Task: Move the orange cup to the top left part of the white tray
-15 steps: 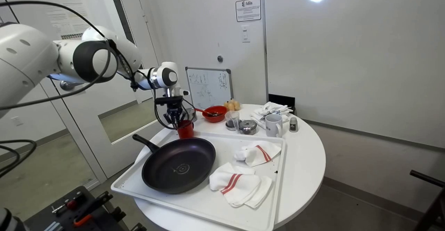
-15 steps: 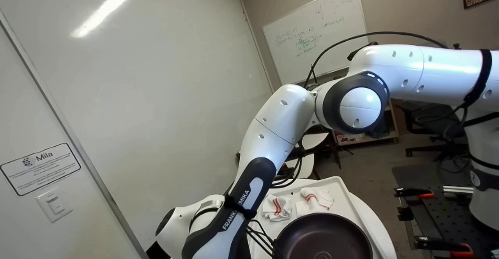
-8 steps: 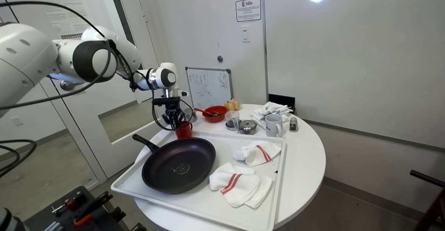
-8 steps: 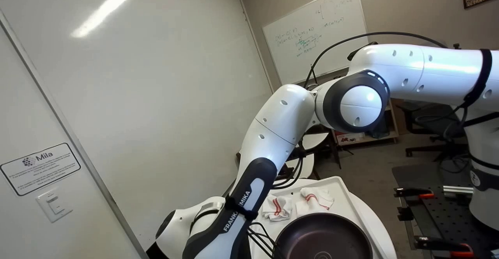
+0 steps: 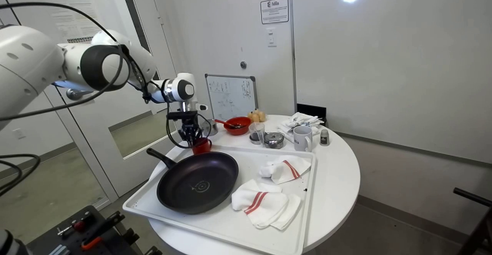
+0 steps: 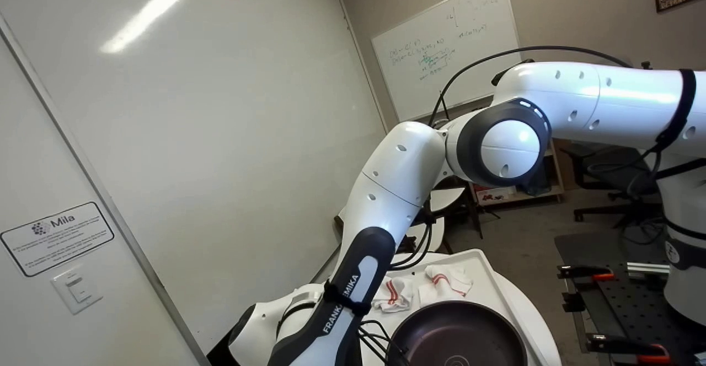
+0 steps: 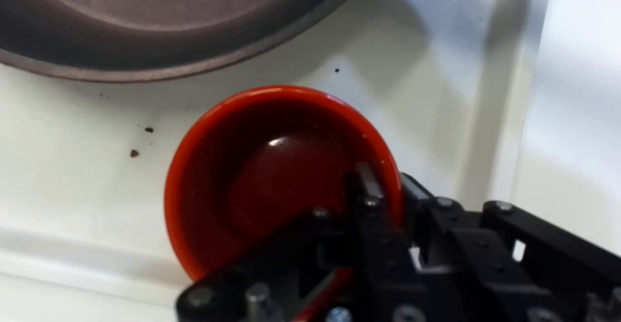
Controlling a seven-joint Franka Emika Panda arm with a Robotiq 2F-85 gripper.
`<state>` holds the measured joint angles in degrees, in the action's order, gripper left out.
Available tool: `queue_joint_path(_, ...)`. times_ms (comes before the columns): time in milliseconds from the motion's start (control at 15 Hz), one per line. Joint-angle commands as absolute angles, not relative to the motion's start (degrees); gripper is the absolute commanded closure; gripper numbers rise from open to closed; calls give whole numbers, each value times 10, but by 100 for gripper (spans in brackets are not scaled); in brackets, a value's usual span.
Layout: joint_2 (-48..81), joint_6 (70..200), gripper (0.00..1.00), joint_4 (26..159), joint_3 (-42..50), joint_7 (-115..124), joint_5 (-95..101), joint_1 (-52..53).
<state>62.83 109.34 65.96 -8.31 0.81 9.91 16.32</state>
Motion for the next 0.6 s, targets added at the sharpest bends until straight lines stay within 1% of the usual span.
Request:
queue_joint_path(0,609,1112,93,692,-89,18,87,155)
queue_joint_path(333,607,1114,93,695,-89,19,87,155)
queue_joint_path(400,607,1114,82,695,-88,20,87,156)
queue_joint_path(467,607,1114,67,696,-88,21,87,156)
queue_joint_path(533,607,1113,60,696,-88,21,88,156)
